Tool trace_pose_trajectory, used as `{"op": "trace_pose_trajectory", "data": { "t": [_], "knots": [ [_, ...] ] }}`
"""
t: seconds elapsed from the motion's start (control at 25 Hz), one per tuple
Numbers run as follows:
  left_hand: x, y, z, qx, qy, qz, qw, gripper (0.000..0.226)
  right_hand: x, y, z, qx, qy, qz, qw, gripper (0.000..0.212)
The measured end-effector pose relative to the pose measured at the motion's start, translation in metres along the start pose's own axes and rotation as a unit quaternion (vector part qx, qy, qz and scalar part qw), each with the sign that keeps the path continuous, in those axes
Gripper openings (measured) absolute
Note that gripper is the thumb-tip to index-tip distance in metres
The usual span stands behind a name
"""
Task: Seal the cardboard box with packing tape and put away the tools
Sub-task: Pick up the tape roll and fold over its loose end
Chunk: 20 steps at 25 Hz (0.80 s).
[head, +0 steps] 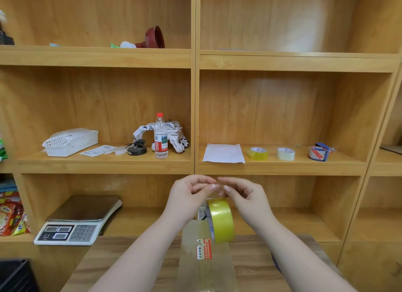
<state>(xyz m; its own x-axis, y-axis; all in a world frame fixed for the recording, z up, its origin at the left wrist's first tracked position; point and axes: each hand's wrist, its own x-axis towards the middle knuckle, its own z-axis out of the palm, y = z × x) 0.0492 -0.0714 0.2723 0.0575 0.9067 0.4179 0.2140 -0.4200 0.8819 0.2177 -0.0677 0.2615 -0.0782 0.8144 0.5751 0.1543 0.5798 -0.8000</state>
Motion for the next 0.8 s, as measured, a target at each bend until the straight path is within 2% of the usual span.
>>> {"op": "trace_pose_trajectory", "data": {
  "t": [0.24,0.52,0.68,0.8],
  "knots": [
    [-0.002,-0.005,-0.003,0.018,-0.002,0.006,1.0,0.015,0.0,0.002,-0.002,-0.048,-0.004,0.025,0.999,0.032],
    [0.003,-0.008,0.003,0.114,0.028,0.03,0.993,0.008,-0.001,0.001,0.002,-0.201,0.021,-0.022,0.979,0.009],
    [0.007,-0.006,0.006,0.146,0.054,0.043,0.987,0.011,0.004,0.0,0.003,-0.199,0.055,-0.018,0.978,0.009],
    [0.01,-0.004,0.005,0.146,0.06,0.065,0.985,0.018,0.011,-0.002,0.002,-0.165,0.051,0.018,0.985,0.01]
  ]
}}
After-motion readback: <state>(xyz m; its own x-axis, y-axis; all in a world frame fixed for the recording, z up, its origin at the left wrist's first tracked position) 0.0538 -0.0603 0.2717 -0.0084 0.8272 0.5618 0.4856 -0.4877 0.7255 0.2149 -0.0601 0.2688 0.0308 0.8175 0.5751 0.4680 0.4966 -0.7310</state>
